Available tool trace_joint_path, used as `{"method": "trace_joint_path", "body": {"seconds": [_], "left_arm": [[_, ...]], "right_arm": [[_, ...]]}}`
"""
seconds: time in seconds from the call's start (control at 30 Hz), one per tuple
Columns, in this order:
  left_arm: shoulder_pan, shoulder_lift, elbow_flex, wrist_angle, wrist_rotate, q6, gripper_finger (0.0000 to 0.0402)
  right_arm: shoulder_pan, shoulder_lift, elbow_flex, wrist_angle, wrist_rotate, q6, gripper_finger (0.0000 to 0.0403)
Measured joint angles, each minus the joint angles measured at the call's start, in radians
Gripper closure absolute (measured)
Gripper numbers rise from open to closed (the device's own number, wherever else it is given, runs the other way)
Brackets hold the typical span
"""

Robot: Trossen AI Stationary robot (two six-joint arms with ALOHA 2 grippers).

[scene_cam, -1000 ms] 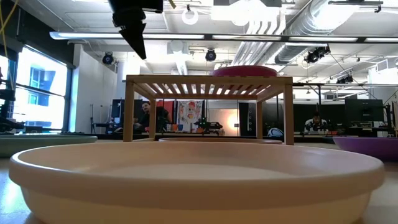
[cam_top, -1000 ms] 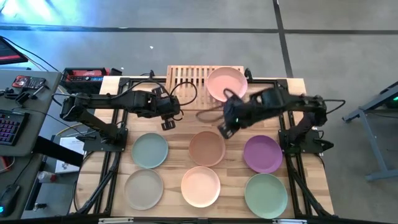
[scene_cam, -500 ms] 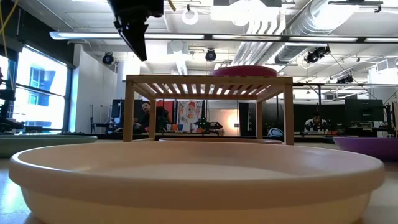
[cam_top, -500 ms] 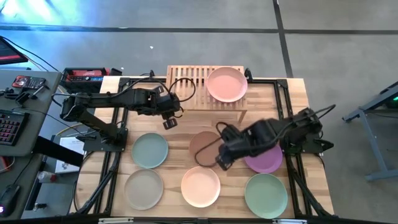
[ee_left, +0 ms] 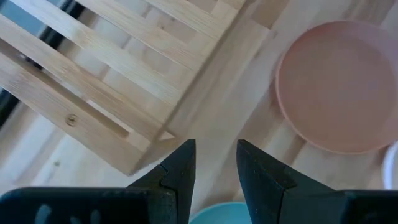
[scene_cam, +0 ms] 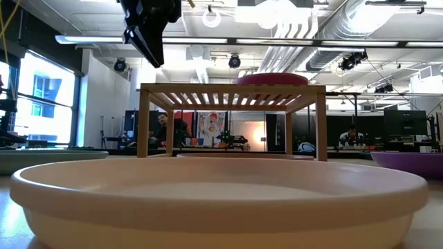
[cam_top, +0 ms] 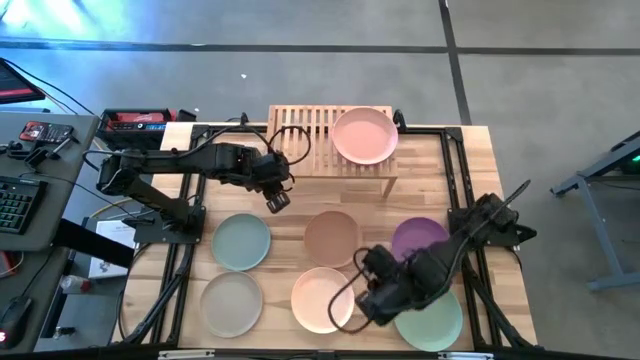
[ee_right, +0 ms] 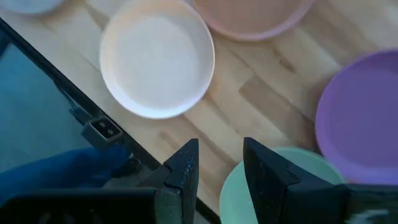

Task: Place and stack plates onto a shelf
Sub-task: Stack the green plate on top of the orange on the shelf

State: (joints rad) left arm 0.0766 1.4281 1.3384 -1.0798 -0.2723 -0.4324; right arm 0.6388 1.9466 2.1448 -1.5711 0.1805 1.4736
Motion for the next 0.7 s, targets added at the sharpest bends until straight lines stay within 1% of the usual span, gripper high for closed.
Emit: {"method": "trace_joint_path", "body": {"seconds": [0.2,0.43,0.6,0.7], "left_arm": [[-0.035,0.000,0.000,-0.001,0.002,-0.052,0.0296],[-0.071,0.000,0.000,0.000,0.001,-0.064,0.0296],[-0.084,0.000,0.000,0.000,0.001,-0.065,0.0296],[-0.087,0.000,0.000,0.000,0.001,-0.065,0.0296]], "right_arm": [[0.067,0.088,0.000,0.000,-0.062,0.095,0.0300],[0.146,0.164,0.000,0.000,-0.169,0.190,0.0300],[0.195,0.207,0.000,0.000,-0.186,0.301,0.0300],[0.218,0.229,0.000,0.000,-0.201,0.334,0.0300]]}}
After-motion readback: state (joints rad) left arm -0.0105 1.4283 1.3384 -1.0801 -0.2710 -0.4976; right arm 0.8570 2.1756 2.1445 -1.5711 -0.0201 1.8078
